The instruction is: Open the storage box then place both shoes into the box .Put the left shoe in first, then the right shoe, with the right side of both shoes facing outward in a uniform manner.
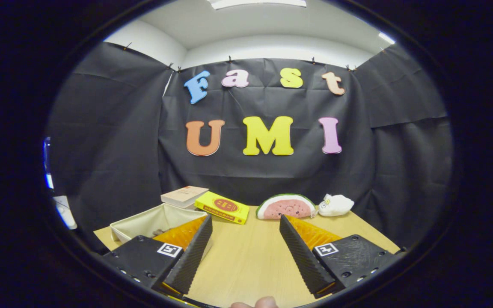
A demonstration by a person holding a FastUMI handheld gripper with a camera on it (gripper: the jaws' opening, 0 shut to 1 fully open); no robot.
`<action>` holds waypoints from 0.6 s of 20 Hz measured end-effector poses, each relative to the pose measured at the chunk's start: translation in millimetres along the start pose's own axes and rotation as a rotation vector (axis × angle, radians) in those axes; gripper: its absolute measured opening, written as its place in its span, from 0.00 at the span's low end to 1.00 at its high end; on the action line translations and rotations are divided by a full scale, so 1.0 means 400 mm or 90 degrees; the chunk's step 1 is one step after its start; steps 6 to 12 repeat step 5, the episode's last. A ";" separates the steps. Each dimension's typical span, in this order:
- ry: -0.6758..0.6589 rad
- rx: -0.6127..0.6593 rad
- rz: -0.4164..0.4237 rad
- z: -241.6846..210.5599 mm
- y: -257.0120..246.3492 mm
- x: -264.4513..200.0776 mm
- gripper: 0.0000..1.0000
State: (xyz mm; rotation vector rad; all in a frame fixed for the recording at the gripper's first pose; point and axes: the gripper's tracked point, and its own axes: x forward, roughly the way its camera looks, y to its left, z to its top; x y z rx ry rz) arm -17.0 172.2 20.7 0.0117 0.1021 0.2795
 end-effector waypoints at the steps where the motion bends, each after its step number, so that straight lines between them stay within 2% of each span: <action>1: 0.000 -0.003 0.001 0.003 -0.004 0.002 0.96; 12: -0.016 -0.024 -0.009 0.029 -0.021 0.008 0.96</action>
